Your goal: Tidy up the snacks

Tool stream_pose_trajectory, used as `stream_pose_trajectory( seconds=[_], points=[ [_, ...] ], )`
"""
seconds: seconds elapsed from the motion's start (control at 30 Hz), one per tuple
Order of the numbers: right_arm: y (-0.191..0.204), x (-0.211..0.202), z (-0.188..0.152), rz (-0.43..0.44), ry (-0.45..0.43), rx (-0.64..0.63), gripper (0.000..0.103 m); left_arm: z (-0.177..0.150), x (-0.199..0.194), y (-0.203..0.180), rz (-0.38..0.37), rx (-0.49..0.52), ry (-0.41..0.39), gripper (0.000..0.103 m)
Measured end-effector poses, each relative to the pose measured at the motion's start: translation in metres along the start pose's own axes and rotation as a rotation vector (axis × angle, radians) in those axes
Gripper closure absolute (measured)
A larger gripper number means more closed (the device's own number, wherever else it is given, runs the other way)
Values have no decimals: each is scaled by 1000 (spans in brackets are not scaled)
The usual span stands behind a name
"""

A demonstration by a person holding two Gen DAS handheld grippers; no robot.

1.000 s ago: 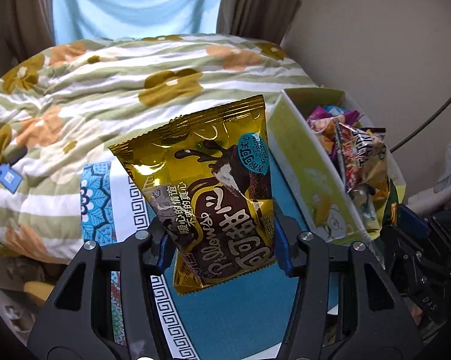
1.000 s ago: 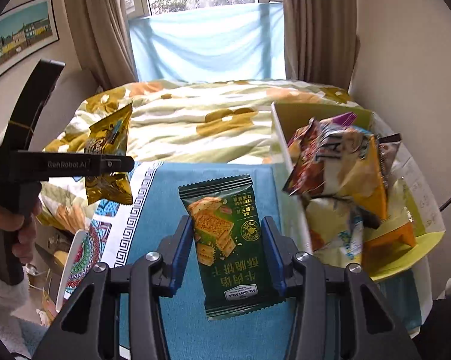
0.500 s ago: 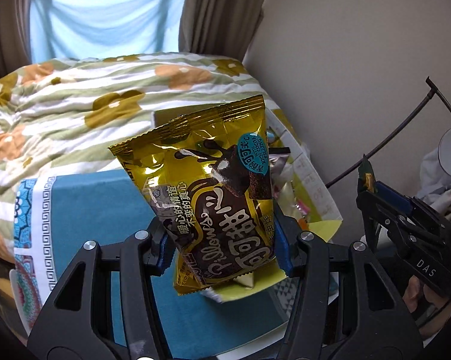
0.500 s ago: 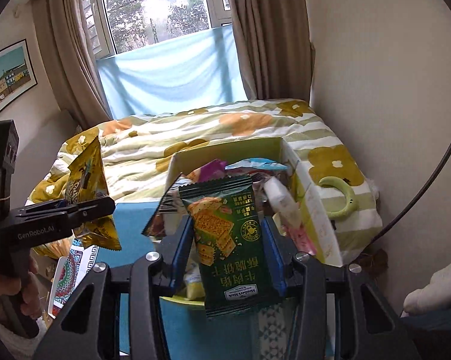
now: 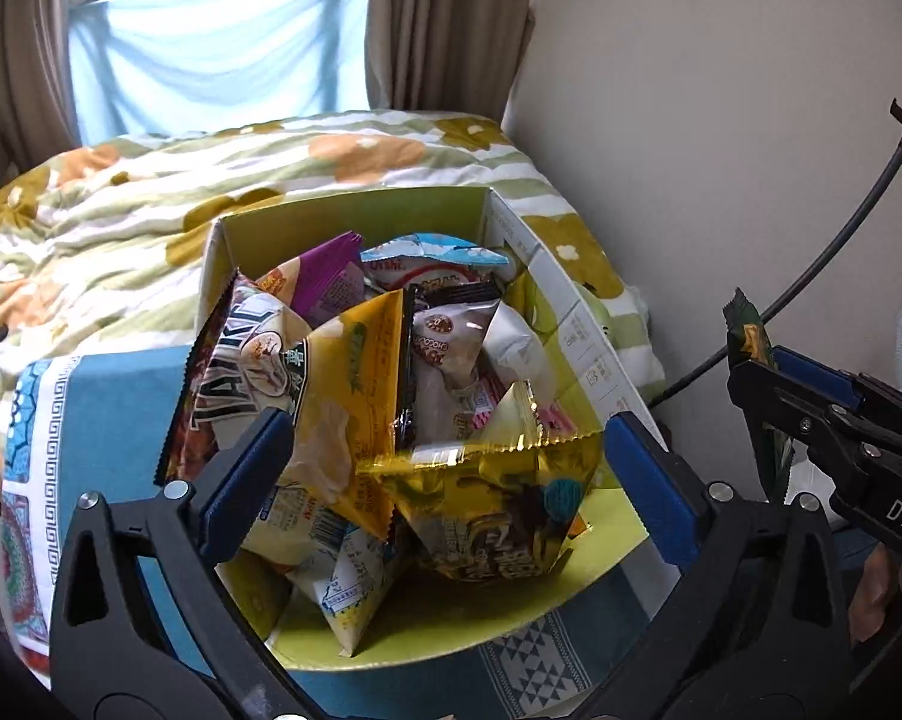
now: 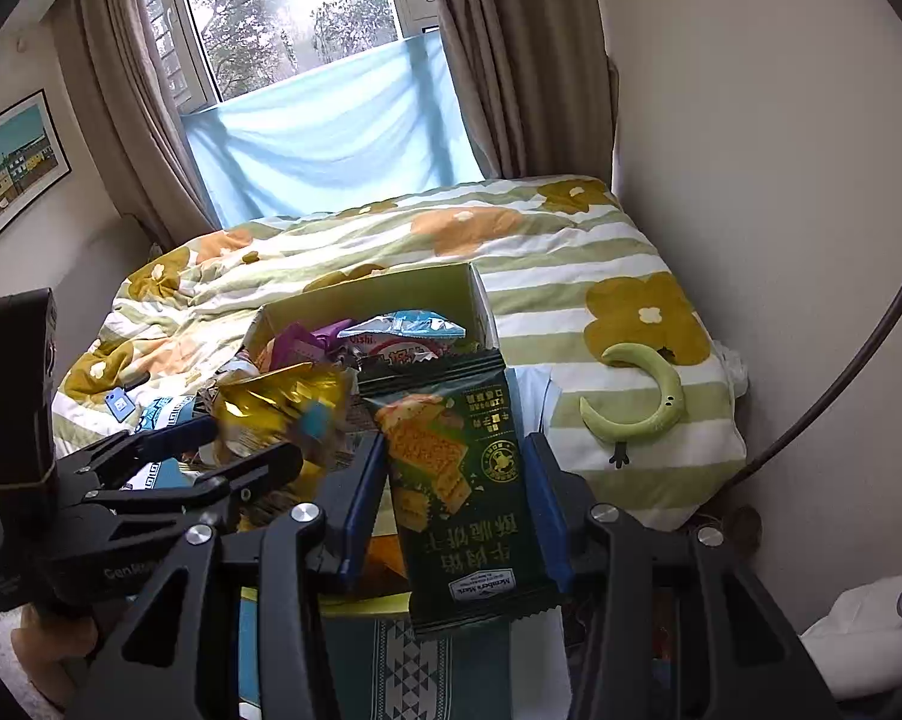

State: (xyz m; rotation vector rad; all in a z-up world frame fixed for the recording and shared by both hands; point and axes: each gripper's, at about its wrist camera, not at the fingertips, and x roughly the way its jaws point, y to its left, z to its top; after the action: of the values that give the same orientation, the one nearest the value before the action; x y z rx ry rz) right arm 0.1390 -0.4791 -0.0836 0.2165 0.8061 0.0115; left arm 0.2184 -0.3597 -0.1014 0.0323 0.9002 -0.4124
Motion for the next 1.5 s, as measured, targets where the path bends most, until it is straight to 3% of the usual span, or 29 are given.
stream_pose_trajectory(
  seconds=[0.33, 0.5, 0.6, 0.67, 0.73, 0.8, 0.9, 1.07, 1.23, 1.5],
  points=[
    [-8, 12, 4, 61, 19, 4, 61, -9, -39, 43, 100, -52, -26, 1],
    [6, 16, 16, 119, 16, -16, 60, -10, -63, 64, 178, -82, -64, 1],
    [17, 28, 19, 150, 31, -21, 59, -18, -72, 79, 187, -117, -69, 1],
    [22, 40, 17, 193, 47, -16, 51, -26, -73, 85, 223, -130, -49, 1],
    [24, 50, 13, 223, 62, -4, 23, -39, -76, 92, 255, -137, -31, 1],
    [26, 53, 9, 199, 73, -5, 7, -51, -81, 100, 265, -152, -19, 1],
    [23, 49, -1, 177, 75, 8, 7, -64, -92, 113, 268, -181, -18, 1],
    [31, 26, -15, 128, 59, -9, 7, -74, -118, 122, 275, -158, -67, 1],
    [52, -16, -22, 89, -30, -28, 7, -78, -159, 126, 261, -110, -130, 1],
    [120, -88, -45, 26, -126, -81, 7, -96, -243, 143, 259, -51, -261, 1]
  ],
)
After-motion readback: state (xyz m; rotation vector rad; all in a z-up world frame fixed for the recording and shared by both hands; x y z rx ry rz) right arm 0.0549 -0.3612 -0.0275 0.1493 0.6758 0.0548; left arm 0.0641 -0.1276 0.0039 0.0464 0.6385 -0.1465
